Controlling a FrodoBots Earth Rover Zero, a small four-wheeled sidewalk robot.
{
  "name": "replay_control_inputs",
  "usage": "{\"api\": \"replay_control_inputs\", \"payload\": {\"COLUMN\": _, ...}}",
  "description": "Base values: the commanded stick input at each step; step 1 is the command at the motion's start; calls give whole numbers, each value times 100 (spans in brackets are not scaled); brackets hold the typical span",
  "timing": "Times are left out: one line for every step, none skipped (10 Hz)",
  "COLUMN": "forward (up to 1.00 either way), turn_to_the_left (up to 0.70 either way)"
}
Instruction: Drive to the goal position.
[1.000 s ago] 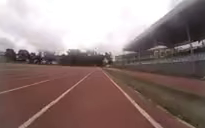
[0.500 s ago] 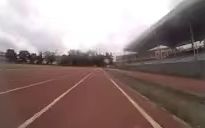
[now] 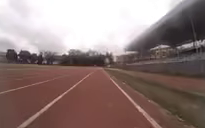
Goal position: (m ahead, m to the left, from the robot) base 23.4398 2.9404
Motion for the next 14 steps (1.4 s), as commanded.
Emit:
{"api": "replay_control_inputs", "payload": {"forward": 70, "turn_to_the_left": 0}}
{"api": "replay_control_inputs", "payload": {"forward": 70, "turn_to_the_left": 0}}
{"api": "replay_control_inputs", "payload": {"forward": 70, "turn_to_the_left": 0}}
{"api": "replay_control_inputs", "payload": {"forward": 70, "turn_to_the_left": 0}}
{"api": "replay_control_inputs", "payload": {"forward": 70, "turn_to_the_left": 0}}
{"api": "replay_control_inputs", "payload": {"forward": 70, "turn_to_the_left": 0}}
{"api": "replay_control_inputs", "payload": {"forward": 70, "turn_to_the_left": 0}}
{"api": "replay_control_inputs", "payload": {"forward": 70, "turn_to_the_left": 0}}
{"api": "replay_control_inputs", "payload": {"forward": 70, "turn_to_the_left": 0}}
{"api": "replay_control_inputs", "payload": {"forward": 70, "turn_to_the_left": 0}}
{"api": "replay_control_inputs", "payload": {"forward": 70, "turn_to_the_left": 0}}
{"api": "replay_control_inputs", "payload": {"forward": 70, "turn_to_the_left": 0}}
{"api": "replay_control_inputs", "payload": {"forward": 70, "turn_to_the_left": 0}}
{"api": "replay_control_inputs", "payload": {"forward": 70, "turn_to_the_left": 0}}
